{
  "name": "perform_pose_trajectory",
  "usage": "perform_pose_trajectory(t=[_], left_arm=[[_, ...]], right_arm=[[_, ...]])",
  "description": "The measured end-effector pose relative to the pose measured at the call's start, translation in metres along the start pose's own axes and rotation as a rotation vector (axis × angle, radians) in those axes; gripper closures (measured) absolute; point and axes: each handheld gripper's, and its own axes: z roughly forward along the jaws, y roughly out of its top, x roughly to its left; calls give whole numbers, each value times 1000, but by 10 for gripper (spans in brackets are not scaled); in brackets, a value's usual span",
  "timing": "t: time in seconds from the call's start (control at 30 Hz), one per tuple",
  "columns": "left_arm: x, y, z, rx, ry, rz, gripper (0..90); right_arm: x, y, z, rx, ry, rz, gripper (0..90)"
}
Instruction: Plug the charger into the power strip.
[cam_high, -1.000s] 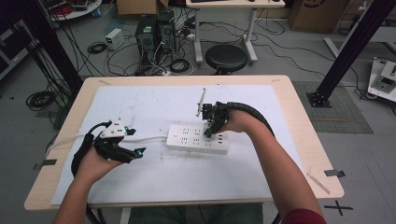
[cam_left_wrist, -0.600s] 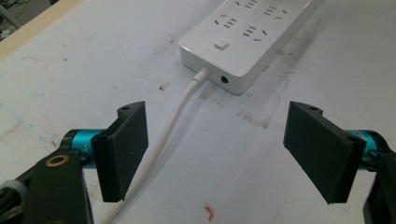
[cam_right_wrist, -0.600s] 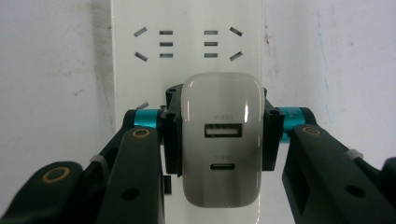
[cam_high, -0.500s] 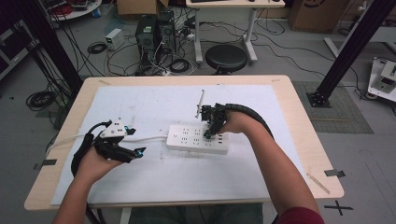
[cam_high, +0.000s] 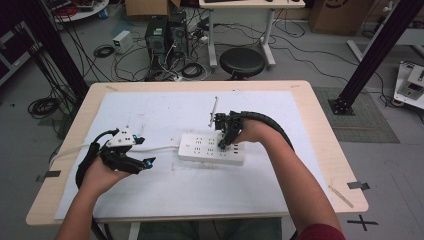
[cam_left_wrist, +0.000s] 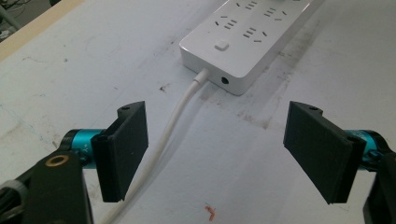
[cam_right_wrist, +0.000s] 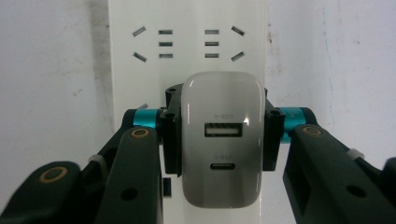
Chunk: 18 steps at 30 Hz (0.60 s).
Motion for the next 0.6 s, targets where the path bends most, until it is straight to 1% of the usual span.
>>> perform_pose_trajectory(t=[0.03, 0.07, 0.1, 0.13, 0.17, 0.2, 0.23, 0.27, 0.33, 0.37, 0.4, 0.43, 0.5, 0.53, 0.6], left_arm=[[1, 0, 0, 1, 1, -3, 220], [3, 1, 1, -5, 0, -7, 221], [4, 1, 1, -5, -1, -7, 220], [5, 2, 2, -5, -2, -3, 221], [5, 3, 3, -11, -1, -7, 220], [5, 3, 3, -11, -1, -7, 220], [7, 5, 4, -14, -9, 1, 220], [7, 6, 5, -19, -11, -1, 221], [8, 8, 5, -25, -14, 3, 220], [8, 10, 6, -34, -18, -1, 221], [9, 11, 5, -36, -23, 4, 220], [10, 12, 6, -48, -25, -1, 221], [12, 15, 5, -56, -25, 6, 218], [12, 15, 5, -63, -24, 1, 216], [12, 17, 5, -71, -27, 6, 209]], right_arm=[[0, 0, -1, -8, -13, 30, 390], [0, 1, -5, -24, -3, 59, 406], [1, -1, -10, -64, -9, 54, 394], [2, -4, -14, -114, -13, 66, 371], [3, -6, -18, -151, -11, 90, 359], [3, -6, -18, -151, -11, 90, 359], [9, -15, -27, -206, -19, 133, 309], [10, -18, -29, -231, -22, 134, 308], [16, -26, -35, -284, -20, 153, 302], [18, -29, -37, -302, -21, 157, 289], [23, -34, -41, -329, -33, 172, 281], [25, -38, -43, -351, -43, 177, 277], [31, -48, -49, -405, -59, 211, 242], [33, -54, -52, -430, -69, 225, 237], [38, -64, -55, -471, -74, 257, 224]])
